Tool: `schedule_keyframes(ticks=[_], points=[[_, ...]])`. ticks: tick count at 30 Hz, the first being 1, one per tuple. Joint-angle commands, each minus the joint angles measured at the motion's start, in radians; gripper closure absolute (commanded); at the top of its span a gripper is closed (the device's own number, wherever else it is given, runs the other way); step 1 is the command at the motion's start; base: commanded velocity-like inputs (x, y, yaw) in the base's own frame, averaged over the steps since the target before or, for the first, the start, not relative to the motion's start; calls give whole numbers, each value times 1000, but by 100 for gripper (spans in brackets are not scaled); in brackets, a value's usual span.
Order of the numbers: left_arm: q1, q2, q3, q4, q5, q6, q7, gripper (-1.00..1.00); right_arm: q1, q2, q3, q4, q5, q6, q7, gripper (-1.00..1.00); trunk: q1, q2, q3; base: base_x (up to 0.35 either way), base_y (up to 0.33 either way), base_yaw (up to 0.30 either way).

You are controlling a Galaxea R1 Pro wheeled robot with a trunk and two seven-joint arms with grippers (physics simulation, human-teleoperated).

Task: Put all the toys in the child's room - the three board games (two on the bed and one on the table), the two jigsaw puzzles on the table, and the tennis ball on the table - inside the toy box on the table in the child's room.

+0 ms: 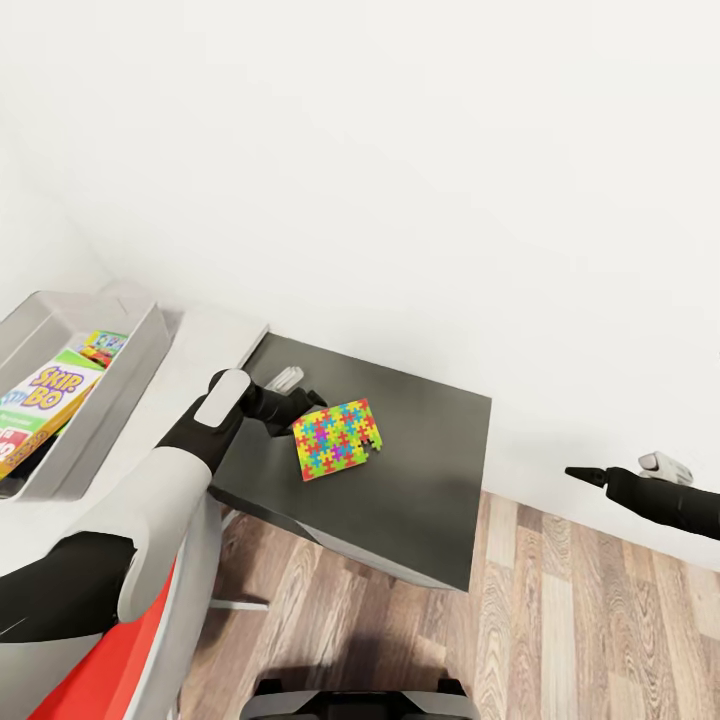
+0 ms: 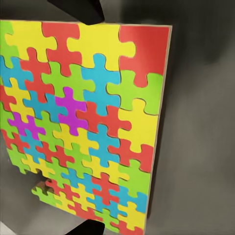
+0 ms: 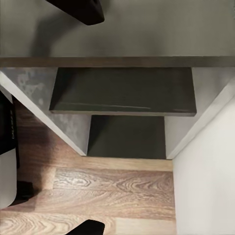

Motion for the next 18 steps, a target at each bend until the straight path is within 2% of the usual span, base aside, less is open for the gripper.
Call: schedule_keyframes(ticks=[1,18], points=[[0,1,-2,-1,10,0,10,-100,-1,0,-1,-1,-10,4,-10,-100,1,-2,-1,0,0,-27],[2,7,-4,3,10,-15,10,-100,3,-3,-36,-11,-14,4,-10,-100,1,-2,-1,0,0,-8]])
